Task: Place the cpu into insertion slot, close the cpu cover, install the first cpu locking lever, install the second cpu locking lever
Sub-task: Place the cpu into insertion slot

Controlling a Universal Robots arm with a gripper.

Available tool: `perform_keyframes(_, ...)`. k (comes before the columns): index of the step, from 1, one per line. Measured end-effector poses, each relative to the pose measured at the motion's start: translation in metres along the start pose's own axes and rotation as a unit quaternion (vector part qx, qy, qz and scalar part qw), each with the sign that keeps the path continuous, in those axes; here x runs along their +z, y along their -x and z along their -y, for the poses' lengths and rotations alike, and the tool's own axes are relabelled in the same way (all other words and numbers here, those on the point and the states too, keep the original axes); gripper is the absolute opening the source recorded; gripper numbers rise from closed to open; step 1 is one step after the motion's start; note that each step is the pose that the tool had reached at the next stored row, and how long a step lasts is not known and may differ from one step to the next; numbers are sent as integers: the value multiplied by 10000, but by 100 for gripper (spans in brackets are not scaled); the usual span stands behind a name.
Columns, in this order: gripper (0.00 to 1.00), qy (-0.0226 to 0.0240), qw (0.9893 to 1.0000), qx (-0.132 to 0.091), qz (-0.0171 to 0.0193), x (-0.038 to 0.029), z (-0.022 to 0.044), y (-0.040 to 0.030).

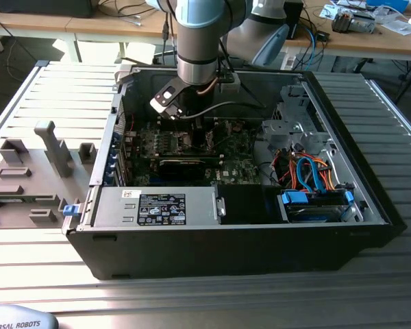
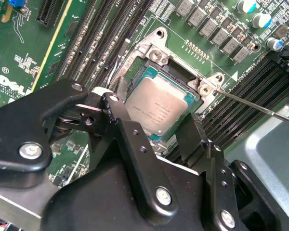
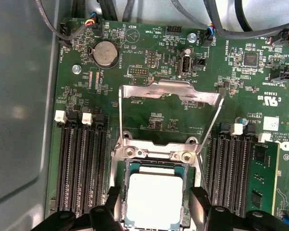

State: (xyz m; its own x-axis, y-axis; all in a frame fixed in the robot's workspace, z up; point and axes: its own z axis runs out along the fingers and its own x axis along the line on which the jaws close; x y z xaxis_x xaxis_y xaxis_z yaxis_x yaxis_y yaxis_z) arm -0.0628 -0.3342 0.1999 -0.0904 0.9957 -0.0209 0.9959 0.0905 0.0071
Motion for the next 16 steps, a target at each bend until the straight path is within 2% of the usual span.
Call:
perform_keyframes(1,67,0,10000,0,-1,-10,-1,-1)
perform_keyframes(4,67,0,10000,0,-1,-121,-2,1)
perform_keyframes(5,65,1,10000,0,-2,-123,-2,0)
perform_keyframes(7,53,1,10000,1,-2,-124,-1,0)
perform_keyframes(8,53,1,10000,0,-1,-125,-1,0)
perform_keyframes(9,40,-1,10000,0,0,-120,-1,0)
perform_keyframes(11,28,-10,10000,1,-4,-99,0,0)
perform_keyframes(12,28,-14,10000,1,-5,-91,0,0)
perform_keyframes(13,16,-25,10000,0,-9,-74,0,-1)
perform_keyframes(14,11,-27,10000,0,-8,-68,0,-1)
perform_keyframes(16,11,-30,10000,0,-8,-64,0,-1)
